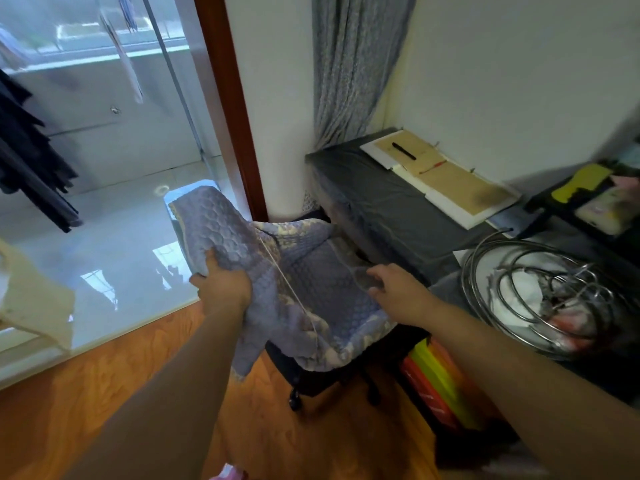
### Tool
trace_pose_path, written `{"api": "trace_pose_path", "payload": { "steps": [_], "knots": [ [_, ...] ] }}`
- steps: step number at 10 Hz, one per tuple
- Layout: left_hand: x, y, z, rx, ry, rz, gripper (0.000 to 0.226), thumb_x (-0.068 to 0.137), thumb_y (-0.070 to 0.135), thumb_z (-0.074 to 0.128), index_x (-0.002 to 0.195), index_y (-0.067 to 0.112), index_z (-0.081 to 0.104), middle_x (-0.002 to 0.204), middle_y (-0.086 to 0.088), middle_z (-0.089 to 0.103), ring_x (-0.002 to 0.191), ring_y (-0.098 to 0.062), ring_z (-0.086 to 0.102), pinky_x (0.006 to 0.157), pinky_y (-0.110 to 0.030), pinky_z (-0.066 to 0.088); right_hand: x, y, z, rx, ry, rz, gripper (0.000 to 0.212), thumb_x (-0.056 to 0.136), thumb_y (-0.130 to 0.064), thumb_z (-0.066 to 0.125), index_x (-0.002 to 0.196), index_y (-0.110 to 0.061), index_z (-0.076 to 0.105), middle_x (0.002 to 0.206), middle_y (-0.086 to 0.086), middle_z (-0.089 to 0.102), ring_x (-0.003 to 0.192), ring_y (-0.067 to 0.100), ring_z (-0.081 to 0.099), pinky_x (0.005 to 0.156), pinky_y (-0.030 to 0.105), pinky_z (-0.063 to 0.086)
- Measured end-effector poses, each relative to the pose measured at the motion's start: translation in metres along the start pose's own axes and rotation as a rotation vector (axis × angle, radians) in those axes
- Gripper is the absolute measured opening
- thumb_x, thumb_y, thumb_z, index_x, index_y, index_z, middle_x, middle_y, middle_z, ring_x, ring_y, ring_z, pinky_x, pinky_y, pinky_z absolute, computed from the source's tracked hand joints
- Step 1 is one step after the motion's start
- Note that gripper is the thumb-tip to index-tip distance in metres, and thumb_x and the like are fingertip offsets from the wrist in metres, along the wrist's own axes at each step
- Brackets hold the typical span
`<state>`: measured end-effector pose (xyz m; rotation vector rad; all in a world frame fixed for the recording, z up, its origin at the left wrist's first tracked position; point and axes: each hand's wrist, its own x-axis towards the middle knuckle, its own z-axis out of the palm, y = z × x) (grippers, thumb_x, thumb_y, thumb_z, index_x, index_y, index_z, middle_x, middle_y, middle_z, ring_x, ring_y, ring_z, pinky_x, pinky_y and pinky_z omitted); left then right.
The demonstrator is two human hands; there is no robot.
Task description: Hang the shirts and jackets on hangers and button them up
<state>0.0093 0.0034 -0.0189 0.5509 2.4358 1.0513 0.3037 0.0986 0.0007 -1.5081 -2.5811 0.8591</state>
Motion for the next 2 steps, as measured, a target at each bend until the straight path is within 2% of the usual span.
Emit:
{"api": "trace_pose_path", "payload": {
  "steps": [1, 2],
  "knots": [
    [-0.005, 0.005, -0.01, 0.291, 0.005, 0.026, 0.07, 0.097, 0.057, 0.049, 0.156, 0.043, 0.014, 0.167, -0.009, -0.005, 0.152, -0.042, 0.004, 0.121, -0.061, 0.014, -0.003, -0.006, -0.008, -0.035, -0.024, 0.008, 0.045, 0.102, -0.031, 0.052, 0.143, -0.013, 0.046, 0.138, 0.012, 0.043, 0.122, 0.03, 0.052, 0.102, 0.039, 0.045],
    [-0.017, 0.021, -0.022, 0.368, -0.031, 0.338, 0.055, 0.095, 0.054, 0.038, 0.142, 0.025, 0.049, 0.155, -0.02, 0.038, 0.141, -0.041, 0.035, 0.116, -0.054, 0.031, -0.011, -0.014, -0.02, -0.082, -0.058, 0.001, 0.053, 0.103, -0.033, 0.051, 0.149, -0.011, 0.038, 0.145, 0.016, 0.039, 0.127, 0.033, 0.049, 0.102, 0.038, 0.043]
  ]
}}
